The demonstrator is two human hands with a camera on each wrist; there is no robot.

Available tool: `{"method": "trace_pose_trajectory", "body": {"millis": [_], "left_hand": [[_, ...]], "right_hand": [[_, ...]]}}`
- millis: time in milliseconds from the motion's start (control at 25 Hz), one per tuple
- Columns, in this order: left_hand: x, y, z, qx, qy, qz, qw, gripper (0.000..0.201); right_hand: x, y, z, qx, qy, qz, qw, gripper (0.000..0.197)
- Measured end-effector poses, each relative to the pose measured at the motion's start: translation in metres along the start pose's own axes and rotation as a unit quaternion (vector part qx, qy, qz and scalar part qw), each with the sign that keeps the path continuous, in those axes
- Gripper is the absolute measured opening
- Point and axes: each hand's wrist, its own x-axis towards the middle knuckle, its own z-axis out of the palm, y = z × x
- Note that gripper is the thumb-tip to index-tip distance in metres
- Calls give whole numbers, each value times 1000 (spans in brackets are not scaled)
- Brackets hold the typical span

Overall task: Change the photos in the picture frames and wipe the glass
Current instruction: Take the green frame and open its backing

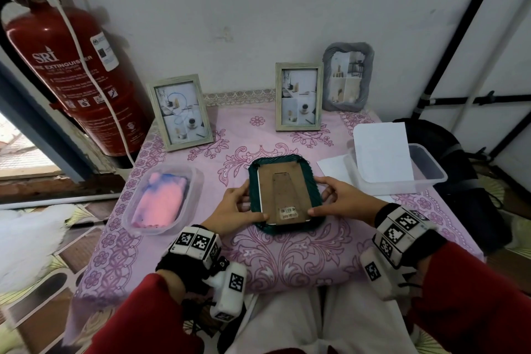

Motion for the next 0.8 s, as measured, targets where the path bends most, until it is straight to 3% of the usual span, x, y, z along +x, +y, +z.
{"method": "trace_pose_trajectory", "body": {"millis": [280,800], "left_hand": [[2,-3,3,23,18,-4,1000,87],[8,-4,6,21,39,-1,999,79]], "right_hand": [[-3,1,-1,-10,3,-18,1000,87],[-5,1,0,11,-11,-16,1000,84]]}}
